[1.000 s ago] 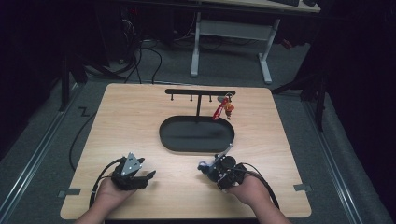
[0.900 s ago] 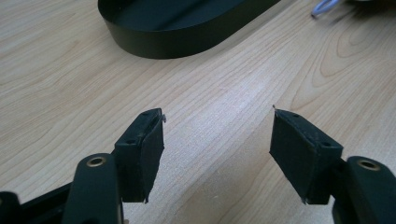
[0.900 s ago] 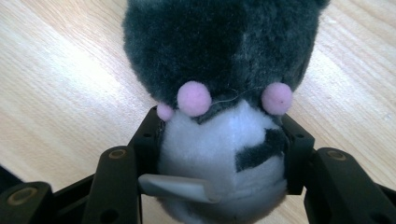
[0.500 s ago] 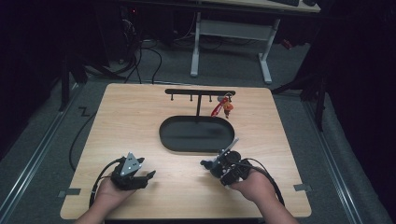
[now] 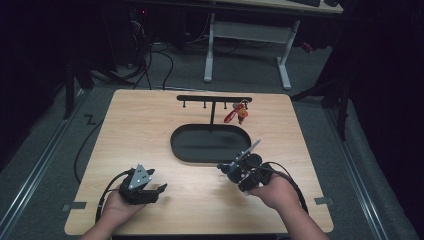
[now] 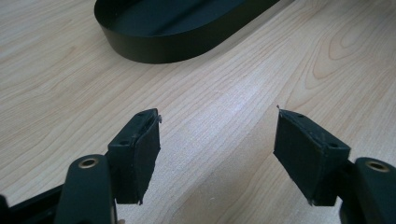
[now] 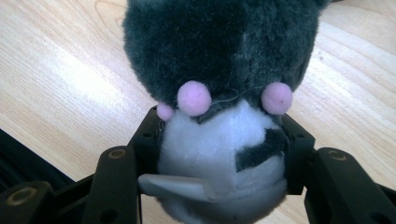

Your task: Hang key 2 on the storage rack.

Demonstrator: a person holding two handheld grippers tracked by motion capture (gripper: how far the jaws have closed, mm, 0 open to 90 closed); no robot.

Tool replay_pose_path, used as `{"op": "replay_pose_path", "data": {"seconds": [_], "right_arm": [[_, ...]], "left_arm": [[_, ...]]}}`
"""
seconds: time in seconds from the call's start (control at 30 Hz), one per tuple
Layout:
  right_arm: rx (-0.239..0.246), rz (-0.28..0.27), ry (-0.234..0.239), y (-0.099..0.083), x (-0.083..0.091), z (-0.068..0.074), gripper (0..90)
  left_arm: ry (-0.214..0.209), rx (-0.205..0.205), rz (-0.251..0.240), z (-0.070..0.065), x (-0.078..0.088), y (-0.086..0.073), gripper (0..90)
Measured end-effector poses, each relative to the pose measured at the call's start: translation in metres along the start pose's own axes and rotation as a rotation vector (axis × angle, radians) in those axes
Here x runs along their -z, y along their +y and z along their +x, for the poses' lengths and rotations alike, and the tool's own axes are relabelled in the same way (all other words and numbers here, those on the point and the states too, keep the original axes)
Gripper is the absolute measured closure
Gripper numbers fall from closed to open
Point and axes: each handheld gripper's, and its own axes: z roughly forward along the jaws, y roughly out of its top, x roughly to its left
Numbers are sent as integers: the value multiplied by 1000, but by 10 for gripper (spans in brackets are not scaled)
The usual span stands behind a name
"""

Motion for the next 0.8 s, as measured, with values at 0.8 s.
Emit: {"op": "replay_pose_path", "data": {"seconds": [0.8], "right_arm": [[-24, -23, 11, 27, 35, -9, 476]], "left_arm": [[17, -3, 1, 1, 3, -3, 282]]}}
